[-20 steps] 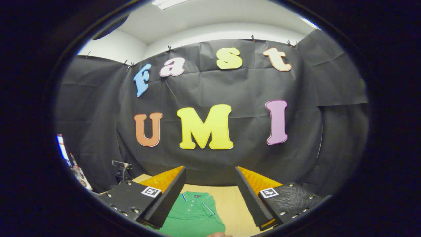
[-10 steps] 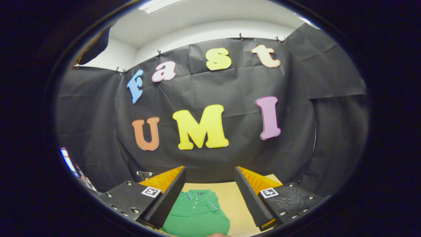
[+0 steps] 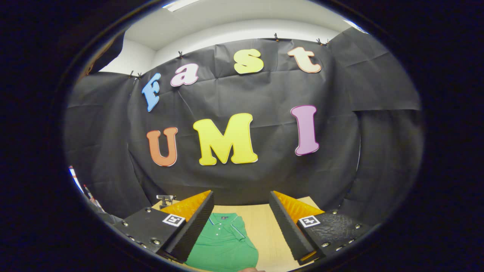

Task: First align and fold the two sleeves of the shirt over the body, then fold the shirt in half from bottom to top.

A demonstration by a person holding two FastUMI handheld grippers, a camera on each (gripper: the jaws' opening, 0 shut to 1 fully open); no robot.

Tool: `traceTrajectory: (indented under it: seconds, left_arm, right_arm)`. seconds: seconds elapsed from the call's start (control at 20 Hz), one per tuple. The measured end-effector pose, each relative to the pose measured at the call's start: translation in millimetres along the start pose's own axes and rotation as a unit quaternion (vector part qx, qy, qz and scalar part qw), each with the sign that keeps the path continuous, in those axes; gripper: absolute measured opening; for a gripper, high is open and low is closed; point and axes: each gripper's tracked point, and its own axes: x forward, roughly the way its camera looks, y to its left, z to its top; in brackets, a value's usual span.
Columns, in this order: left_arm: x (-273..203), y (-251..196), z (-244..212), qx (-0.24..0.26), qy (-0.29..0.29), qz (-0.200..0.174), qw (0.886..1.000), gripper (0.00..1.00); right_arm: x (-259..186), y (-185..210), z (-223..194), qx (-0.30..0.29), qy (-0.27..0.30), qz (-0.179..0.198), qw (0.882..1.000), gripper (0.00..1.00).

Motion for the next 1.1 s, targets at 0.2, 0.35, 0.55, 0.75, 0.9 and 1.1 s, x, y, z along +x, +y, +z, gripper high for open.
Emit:
traceTrajectory:
  seconds: [0.2,0.35,0.55,0.75,0.9,1.1]
  left_arm:
    - [-0.2,-8.3,-3.1,0.045,0.015,0.0,0.999,0.53]
    - [-0.8,-12.0,-2.3,0.061,0.004,0.017,0.998,0.04]
    - [-6.5,-31.1,0.6,0.058,0.007,-0.023,0.998,0.03]
    - [-21.8,-38.4,18.4,0.051,-0.016,-0.041,0.998,0.04]
    - [-32.1,-55.3,26.3,0.06,-0.031,-0.054,0.996,0.03]
    - [-50.1,-85.4,30.9,0.073,-0.045,-0.083,0.993,0.03]
  right_arm:
    - [7.2,-0.1,-8.5,0.0,0.016,0.001,1.0,0.93]
    - [9.0,-3.0,-10.4,0.002,0.022,-0.004,1.0,0.93]
    - [11.8,-5.8,-9.2,0.003,0.02,-0.01,1.0,0.93]
    - [13.9,-2.4,-11.7,0.006,0.022,-0.007,1.0,0.92]
    - [12.3,5.5,-7.7,0.008,0.012,0.006,1.0,0.93]
    - [9.4,9.4,-9.7,0.006,0.012,0.01,1.0,0.94]
